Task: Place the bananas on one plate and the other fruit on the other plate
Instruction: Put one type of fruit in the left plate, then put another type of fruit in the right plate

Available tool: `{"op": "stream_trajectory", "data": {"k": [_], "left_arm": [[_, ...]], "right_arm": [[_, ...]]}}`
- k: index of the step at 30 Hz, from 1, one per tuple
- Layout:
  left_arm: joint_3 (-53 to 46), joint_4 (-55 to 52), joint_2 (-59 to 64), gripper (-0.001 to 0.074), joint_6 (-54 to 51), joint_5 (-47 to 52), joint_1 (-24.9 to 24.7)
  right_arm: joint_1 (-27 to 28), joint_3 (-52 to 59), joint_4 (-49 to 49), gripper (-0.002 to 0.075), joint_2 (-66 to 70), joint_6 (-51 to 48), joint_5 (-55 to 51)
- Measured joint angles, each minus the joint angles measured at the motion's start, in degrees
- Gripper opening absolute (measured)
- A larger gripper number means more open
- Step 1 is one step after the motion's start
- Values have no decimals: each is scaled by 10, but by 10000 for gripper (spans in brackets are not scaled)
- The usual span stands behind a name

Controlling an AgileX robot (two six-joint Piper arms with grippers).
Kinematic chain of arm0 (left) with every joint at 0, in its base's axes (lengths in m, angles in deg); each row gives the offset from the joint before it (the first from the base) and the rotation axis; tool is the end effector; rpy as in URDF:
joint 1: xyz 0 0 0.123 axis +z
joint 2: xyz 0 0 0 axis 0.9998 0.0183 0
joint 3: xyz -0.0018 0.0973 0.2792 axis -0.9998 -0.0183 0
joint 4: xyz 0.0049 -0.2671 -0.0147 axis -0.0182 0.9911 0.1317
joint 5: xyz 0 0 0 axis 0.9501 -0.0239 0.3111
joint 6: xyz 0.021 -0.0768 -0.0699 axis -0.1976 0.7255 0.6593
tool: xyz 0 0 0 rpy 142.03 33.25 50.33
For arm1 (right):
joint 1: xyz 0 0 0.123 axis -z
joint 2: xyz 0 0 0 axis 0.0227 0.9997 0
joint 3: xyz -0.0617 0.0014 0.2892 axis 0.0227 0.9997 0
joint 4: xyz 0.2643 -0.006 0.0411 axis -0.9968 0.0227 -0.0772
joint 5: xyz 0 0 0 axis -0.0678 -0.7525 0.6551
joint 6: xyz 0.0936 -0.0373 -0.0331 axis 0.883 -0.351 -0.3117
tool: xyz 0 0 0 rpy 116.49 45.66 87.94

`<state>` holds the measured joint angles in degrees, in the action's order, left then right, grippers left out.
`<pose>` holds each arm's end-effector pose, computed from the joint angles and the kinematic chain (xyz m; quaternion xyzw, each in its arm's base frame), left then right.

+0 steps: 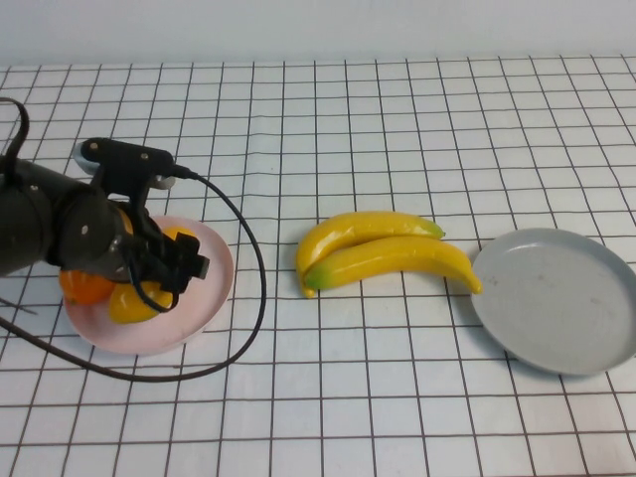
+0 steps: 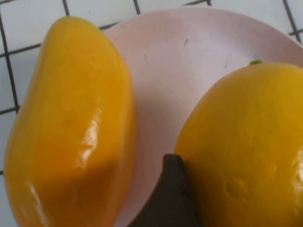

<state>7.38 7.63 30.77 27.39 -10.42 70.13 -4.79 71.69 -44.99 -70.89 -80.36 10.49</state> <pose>0.3410 -0.1073 0.2054 0.1529 0.9436 -0.0074 0.2936 0.0730 0.0069 0.1673 0.0251 0.7986 0.0698 0.5973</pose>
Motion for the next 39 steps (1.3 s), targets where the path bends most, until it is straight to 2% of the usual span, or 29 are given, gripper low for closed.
{"op": "stream_trajectory", "data": {"k": [12, 16, 18, 24, 30, 31, 33, 36, 37, 39], "left_arm": [[0, -39, 6, 540, 8, -1, 1], [0, -38, 6, 644, 8, 6, 1], [0, -38, 6, 666, 8, 14, 1], [0, -37, -8, 668, 6, 35, 1], [0, -33, -104, 662, 10, 42, -4], [0, -27, -129, 650, 4, 40, -7], [0, -25, -180, 562, -2, 41, -21], [-10, -21, -250, 317, -7, 50, -40], [-17, -20, -271, 213, -7, 51, -45], [-41, -16, -321, 91, 4, 58, -56]], "right_arm": [[0, 0, 0, -16, 0, 0, 0], [0, 0, 0, -16, 0, 0, 0], [0, 0, 0, -16, 0, 0, 0], [0, 0, 0, -16, 0, 0, 0], [0, 0, 0, -16, 0, 0, 0], [0, 0, 0, -16, 0, 0, 0], [0, 0, 0, -16, 0, 0, 0], [0, 0, 0, -16, 0, 0, 0], [0, 0, 0, -16, 0, 0, 0], [0, 0, 0, -16, 0, 0, 0]]}}
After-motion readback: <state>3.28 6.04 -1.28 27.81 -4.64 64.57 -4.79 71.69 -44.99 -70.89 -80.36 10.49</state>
